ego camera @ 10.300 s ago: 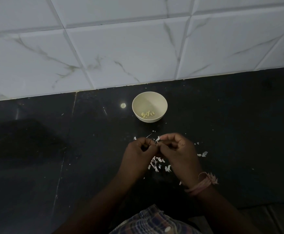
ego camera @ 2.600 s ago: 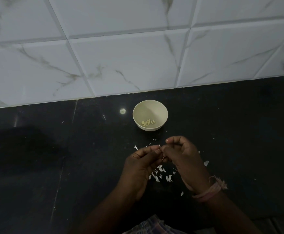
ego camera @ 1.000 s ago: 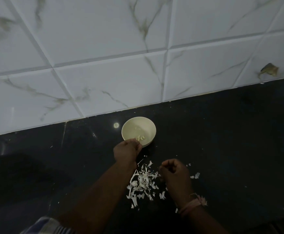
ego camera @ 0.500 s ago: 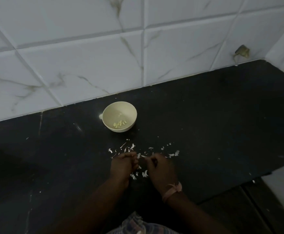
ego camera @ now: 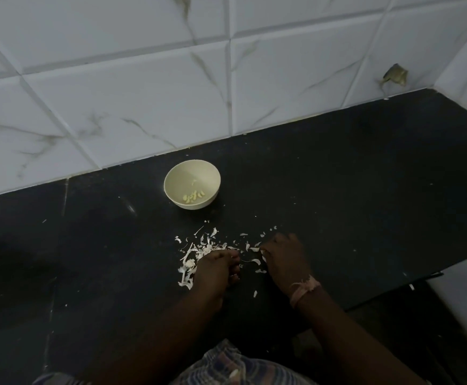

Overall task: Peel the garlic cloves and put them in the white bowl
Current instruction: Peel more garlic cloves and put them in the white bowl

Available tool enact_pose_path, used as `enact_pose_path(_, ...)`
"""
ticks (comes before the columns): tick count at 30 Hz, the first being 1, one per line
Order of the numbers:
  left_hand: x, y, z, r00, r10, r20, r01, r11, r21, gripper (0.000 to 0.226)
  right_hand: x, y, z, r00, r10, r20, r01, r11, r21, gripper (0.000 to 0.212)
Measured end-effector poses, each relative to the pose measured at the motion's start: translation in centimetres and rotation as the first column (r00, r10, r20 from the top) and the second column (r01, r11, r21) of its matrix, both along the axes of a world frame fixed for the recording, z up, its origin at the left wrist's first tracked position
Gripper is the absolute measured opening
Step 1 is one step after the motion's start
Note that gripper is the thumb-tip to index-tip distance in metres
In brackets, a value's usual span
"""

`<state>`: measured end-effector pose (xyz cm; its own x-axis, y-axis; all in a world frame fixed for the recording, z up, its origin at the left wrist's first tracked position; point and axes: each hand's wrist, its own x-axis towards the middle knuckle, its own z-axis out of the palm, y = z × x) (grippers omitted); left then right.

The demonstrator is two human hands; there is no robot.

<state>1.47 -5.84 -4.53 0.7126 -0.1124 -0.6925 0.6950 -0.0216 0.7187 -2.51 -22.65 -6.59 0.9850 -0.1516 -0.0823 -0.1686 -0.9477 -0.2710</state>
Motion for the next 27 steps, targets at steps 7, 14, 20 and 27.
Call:
enact_pose_path(7, -0.3, -0.4, 0.1, 1.000, 0.005, -0.019, -0.005, 1.000, -0.009, 0.017, 1.6, -0.9, -0.1, 0.994, 0.043, -0.103, -0.044, 0.999, -0.004, 0.017)
enact_pose_path(14, -0.5, -0.7, 0.3, 0.999, -0.027, -0.028, 0.025, 0.998, -0.049, 0.018, 1.8, -1.4, -0.7, 0.987, 0.042, -0.152, -0.058, 0.993, -0.101, 0.033)
enact_pose_path(20, -0.7, -0.4, -0.3, 0.995, -0.077, -0.067, 0.074, 0.996, -0.039, 0.018, 0.4, -1.7, -1.1, 1.000, 0.017, -0.008, -0.017, 0.997, 0.072, 0.030)
enact_pose_path(27, -0.6, -0.1, -0.3, 0.993, -0.074, -0.094, 0.072, 0.997, -0.027, 0.019, 0.4, -1.4, -1.7, 1.000, -0.015, 0.010, 0.014, 0.995, 0.094, 0.020)
